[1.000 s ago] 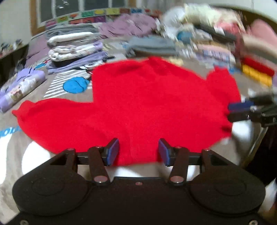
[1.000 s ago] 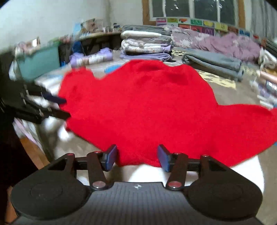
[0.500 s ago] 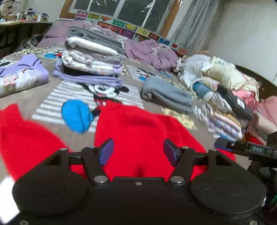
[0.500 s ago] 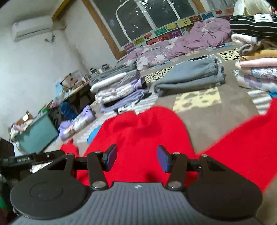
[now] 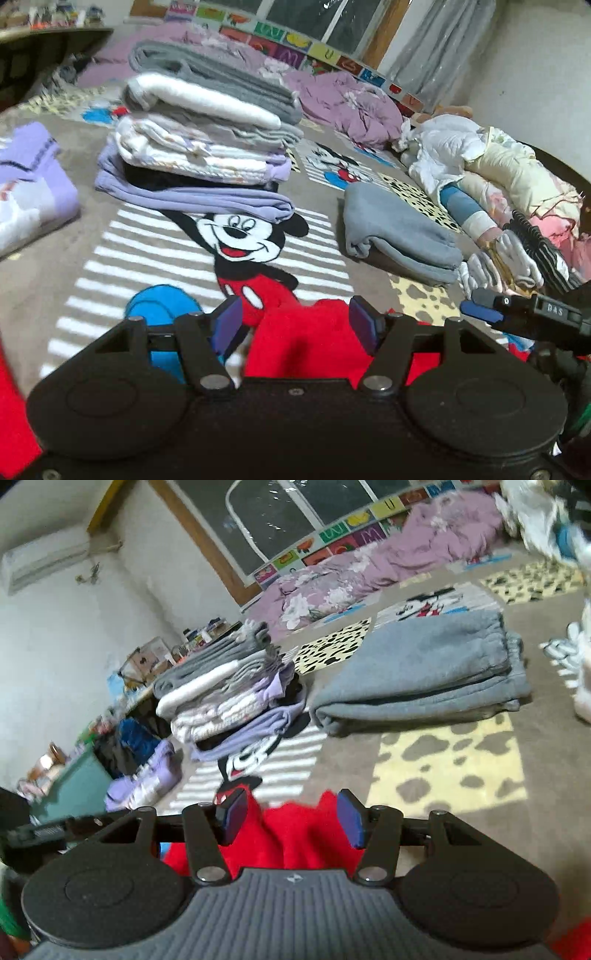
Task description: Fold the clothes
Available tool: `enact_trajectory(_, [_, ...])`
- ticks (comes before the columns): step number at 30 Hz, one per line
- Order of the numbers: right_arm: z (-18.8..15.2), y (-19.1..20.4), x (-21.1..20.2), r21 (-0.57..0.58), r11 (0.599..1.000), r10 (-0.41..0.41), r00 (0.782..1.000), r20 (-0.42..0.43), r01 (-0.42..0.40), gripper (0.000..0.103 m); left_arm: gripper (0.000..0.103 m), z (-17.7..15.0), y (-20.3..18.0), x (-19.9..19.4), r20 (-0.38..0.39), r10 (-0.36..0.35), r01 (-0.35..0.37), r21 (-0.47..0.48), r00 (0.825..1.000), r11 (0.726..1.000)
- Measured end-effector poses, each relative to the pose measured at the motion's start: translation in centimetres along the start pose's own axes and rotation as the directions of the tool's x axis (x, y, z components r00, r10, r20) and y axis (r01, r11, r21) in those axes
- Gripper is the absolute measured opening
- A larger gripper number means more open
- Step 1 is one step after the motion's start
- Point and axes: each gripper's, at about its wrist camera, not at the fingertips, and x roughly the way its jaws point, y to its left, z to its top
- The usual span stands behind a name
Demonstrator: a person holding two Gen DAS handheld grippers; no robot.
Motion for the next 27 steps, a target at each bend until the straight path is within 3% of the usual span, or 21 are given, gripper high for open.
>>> enact_trajectory(3, [1.4, -1.4, 1.3, 0.067, 0.997, 0.036, 0.999, 0.000, -0.036, 0.055, 0.063, 0.7, 1.2, 1.5, -0.026, -0.033, 0.032, -0.045, 0.999, 0.998])
enact_trajectory(7, [2.5, -2.1, 2.8, 0.059, 0.998, 0.021, 0.999, -0.029, -0.019, 0.056, 0.063, 0.8, 3.0, 3.8, -0.074, -0.083, 0.071, -0.152, 0.994, 0.986])
enact_trajectory(13, [1.4, -3.5, 5.7, 0.073, 0.997, 0.024, 0.992, -0.127, -0.015, 0.056, 0.063, 0.3, 5.2, 6.0, -0.117, -0.147, 0.110, -0.277, 0.982, 0.955])
enact_trajectory(19, [-0.2, -5.4, 7.3, 0.159, 0.987, 0.042, 0.984, -0.176, -0.013, 0.056, 0.061, -0.7, 7.2, 7.2, -0.120, -0.248, 0.178, -0.418, 0.961, 0.891])
enact_trajectory(21, [-0.5, -5.7, 7.4, 0.179, 0.984, 0.059, 0.983, -0.172, -0.027, 0.056, 0.060, -0.5, 7.5, 7.5, -0.111, -0.283, 0.209, -0.436, 0.953, 0.875])
enact_trajectory(23, [-0.6, -6.0, 7.6, 0.206, 0.977, 0.083, 0.983, -0.165, -0.048, 0.056, 0.053, -0.4, 7.4, 8.0, -0.116, -0.302, 0.224, -0.441, 0.946, 0.869])
enact_trajectory(27, [-0.8, -6.8, 7.8, 0.256, 0.963, 0.122, 0.981, -0.150, -0.081, 0.053, 0.042, -0.6, 6.0, 9.0, -0.145, -0.325, 0.244, -0.405, 0.935, 0.881])
